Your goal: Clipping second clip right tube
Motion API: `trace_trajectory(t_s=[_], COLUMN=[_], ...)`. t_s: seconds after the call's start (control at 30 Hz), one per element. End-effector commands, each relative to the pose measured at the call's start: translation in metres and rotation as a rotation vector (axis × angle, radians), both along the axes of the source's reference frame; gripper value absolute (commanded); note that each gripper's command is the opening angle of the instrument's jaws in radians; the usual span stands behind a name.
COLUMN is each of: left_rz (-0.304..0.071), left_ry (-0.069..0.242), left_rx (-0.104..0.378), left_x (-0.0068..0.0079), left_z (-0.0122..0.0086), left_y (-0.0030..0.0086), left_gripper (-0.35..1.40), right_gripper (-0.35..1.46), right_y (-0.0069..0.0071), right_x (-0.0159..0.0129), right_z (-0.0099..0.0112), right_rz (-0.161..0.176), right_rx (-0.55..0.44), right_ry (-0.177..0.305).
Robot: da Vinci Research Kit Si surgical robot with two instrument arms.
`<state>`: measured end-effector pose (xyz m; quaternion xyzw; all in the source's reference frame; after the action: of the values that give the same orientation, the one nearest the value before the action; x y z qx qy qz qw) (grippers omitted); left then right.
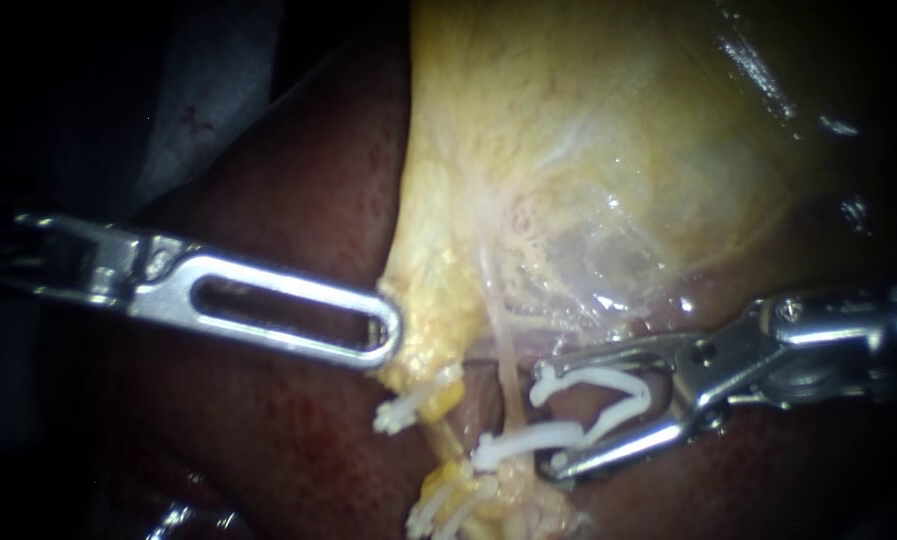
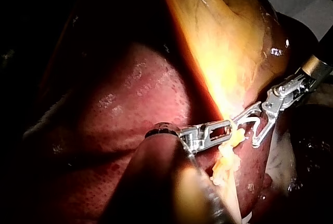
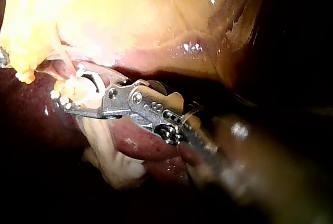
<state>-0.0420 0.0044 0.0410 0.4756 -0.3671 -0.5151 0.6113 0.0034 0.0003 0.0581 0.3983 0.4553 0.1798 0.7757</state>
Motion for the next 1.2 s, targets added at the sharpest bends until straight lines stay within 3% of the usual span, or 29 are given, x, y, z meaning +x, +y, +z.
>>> trace_trajectory(t_s=[0.03, 0.33, 0.93, 1.07, 1.13, 1.2], left_rz=[-0.001, -0.003, -0.004, -0.004, -0.004, -0.004], left_ry=[0.000, 0.002, 0.002, 0.002, 0.002, 0.002], left_rx=[0.000, 0.006, 0.006, 0.006, 0.006, 0.006], left_x=[0.0000, -0.0001, -0.0001, -0.0001, -0.0001, -0.0001], left_z=[-0.0001, -0.0005, -0.0006, -0.0006, -0.0007, -0.0007], left_y=[0.0000, -0.0001, -0.0002, -0.0002, -0.0002, -0.0003], left_gripper=[-0.35, -0.35, -0.35, -0.35, -0.35, -0.35], right_gripper=[0.55, 0.54, 0.49, 0.32, 0.08, -0.04], right_y=[0.0001, 0.0003, -0.0005, -0.0004, -0.0004, -0.0003], right_x=[0.0000, 0.0010, 0.0041, 0.0039, 0.0037, 0.0036], right_z=[0.0003, 0.0019, 0.0030, 0.0031, 0.0031, 0.0032], right_rz=[0.001, 0.006, 0.009, 0.020, 0.020, 0.023], right_rx=[-0.001, -0.007, 0.010, 0.053, 0.068, 0.081], right_ry=[0.000, -0.003, -0.015, -0.045, -0.071, -0.083])
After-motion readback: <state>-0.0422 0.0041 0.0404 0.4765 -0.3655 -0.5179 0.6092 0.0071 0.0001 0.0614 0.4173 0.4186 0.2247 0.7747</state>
